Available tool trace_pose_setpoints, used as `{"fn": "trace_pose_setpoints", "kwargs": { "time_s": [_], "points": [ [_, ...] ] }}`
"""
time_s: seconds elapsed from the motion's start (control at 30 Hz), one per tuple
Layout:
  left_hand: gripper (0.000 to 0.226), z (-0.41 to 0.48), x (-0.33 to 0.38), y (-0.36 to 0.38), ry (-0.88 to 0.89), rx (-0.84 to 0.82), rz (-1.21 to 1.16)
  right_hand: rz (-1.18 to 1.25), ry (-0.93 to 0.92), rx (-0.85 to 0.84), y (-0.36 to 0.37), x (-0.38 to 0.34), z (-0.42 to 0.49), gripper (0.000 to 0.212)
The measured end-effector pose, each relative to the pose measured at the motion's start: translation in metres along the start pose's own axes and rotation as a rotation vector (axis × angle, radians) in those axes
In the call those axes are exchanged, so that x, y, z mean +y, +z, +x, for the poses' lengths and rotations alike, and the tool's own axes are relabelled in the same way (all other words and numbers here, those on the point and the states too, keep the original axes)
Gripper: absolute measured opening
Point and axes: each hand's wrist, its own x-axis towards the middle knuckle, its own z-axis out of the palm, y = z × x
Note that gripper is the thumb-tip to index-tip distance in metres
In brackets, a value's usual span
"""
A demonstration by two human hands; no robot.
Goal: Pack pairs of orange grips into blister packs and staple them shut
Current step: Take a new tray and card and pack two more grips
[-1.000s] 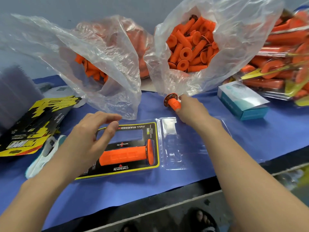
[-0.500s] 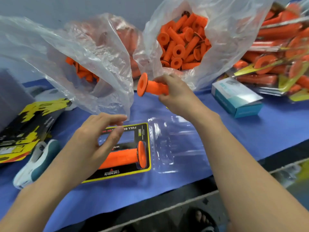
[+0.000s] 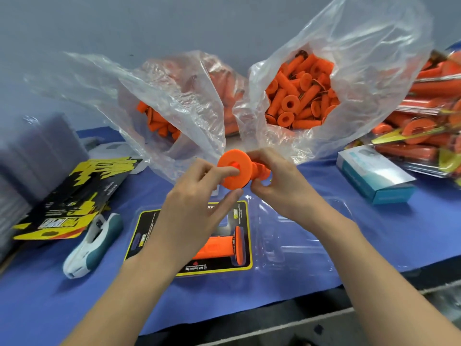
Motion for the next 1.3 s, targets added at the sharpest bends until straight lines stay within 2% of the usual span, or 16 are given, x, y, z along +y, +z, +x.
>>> {"fn": "trace_pose_setpoints", "kwargs": {
  "time_s": [0.17,0.4,0.5,0.6,0.67,0.73,0.8,0.9,1.0,1.17,1.3],
  "points": [
    [0.023,0.000,0.006,-0.001,0.050,0.057,0.024,-0.017,-0.014,0.020,0.001,-0.003,-0.002,0.046],
    [0.017,-0.002,0.007,0.000,-0.023,0.043,0.010,-0.051,-0.026,0.021,-0.001,-0.006,-0.001,0.047],
    [0.021,-0.011,0.003,-0.004,-0.124,-0.091,-0.023,-0.179,0.056,0.024,-0.001,0.002,-0.001,0.049],
    [0.038,-0.030,-0.002,-0.007,-0.190,-0.341,0.082,-0.489,0.155,-0.032,-0.003,0.019,-0.005,0.052],
    [0.049,-0.040,0.000,-0.007,-0.225,-0.402,0.228,-0.630,0.197,-0.129,-0.004,0.025,-0.007,0.054],
    [0.055,-0.043,0.004,-0.004,-0.260,-0.427,0.302,-0.673,0.239,-0.218,-0.003,0.026,-0.010,0.056],
    [0.052,-0.044,0.007,-0.001,-0.285,-0.463,0.299,-0.635,0.220,-0.190,-0.002,0.020,-0.015,0.052],
    [0.046,-0.045,0.007,0.001,-0.326,-0.493,0.297,-0.347,0.069,-0.092,0.005,0.001,-0.035,0.028],
    [0.044,-0.045,0.008,0.004,-0.334,-0.452,0.277,-0.256,-0.022,-0.185,0.020,-0.008,-0.061,0.014],
    [0.038,-0.045,0.006,0.000,-0.410,-0.452,0.059,-0.291,-0.033,-0.227,0.028,-0.002,-0.071,0.013],
    [0.035,-0.044,0.005,-0.007,-0.409,-0.416,-0.034,-0.293,-0.050,-0.223,0.030,-0.003,-0.072,0.022]
  ]
}}
